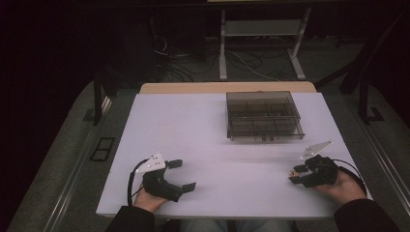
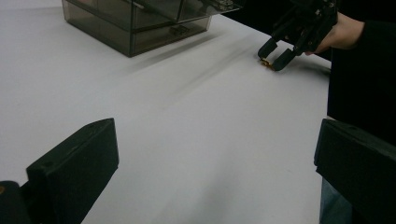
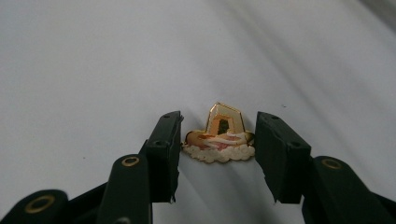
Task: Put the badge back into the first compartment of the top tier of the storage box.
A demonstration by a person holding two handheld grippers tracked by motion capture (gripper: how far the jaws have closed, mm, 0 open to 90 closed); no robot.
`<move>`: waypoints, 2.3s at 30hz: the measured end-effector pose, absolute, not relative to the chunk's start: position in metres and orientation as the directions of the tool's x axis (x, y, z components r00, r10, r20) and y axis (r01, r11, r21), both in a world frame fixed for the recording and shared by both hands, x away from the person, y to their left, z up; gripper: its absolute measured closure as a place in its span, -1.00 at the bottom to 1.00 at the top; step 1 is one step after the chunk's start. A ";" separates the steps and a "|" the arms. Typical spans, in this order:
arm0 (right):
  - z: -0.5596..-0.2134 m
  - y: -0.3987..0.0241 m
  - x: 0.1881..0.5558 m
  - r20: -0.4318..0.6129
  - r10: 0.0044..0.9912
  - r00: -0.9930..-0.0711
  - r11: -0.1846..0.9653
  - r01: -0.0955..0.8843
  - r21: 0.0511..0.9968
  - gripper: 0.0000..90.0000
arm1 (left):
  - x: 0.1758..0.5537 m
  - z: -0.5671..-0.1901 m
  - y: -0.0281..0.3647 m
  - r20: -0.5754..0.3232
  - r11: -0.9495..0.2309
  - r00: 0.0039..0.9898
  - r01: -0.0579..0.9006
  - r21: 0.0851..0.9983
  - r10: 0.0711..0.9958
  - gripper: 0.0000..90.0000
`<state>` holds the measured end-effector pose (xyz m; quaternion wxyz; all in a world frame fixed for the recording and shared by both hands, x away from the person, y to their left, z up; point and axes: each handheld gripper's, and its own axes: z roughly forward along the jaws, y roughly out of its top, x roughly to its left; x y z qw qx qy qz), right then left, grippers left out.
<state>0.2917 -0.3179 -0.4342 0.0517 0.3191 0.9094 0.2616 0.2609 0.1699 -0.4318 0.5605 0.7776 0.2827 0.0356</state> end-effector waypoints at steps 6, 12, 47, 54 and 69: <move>-0.433 -0.319 0.293 0.091 0.606 -0.790 0.654 0.560 0.509 0.13 | 0.261 -0.432 0.170 -0.262 -0.213 0.838 0.400 0.891 0.478 -1.00; -0.429 -0.319 0.292 0.098 0.603 -0.792 0.649 0.558 0.517 0.13 | 0.261 -0.432 0.170 -0.262 -0.211 0.838 0.399 0.892 0.479 -1.00; -0.393 -0.315 0.298 0.100 0.577 -0.810 0.649 0.530 0.546 0.13 | 0.261 -0.432 0.171 -0.263 -0.207 0.838 0.399 0.893 0.478 -1.00; -0.385 -0.315 0.299 0.103 0.577 -0.810 0.642 0.528 0.556 0.13 | 0.261 -0.432 0.171 -0.265 -0.205 0.838 0.399 0.893 0.477 -1.00; -0.364 -0.314 0.304 0.107 0.572 -0.813 0.617 0.512 0.597 0.13 | 0.261 -0.431 0.171 -0.265 -0.201 0.837 0.399 0.895 0.479 -1.00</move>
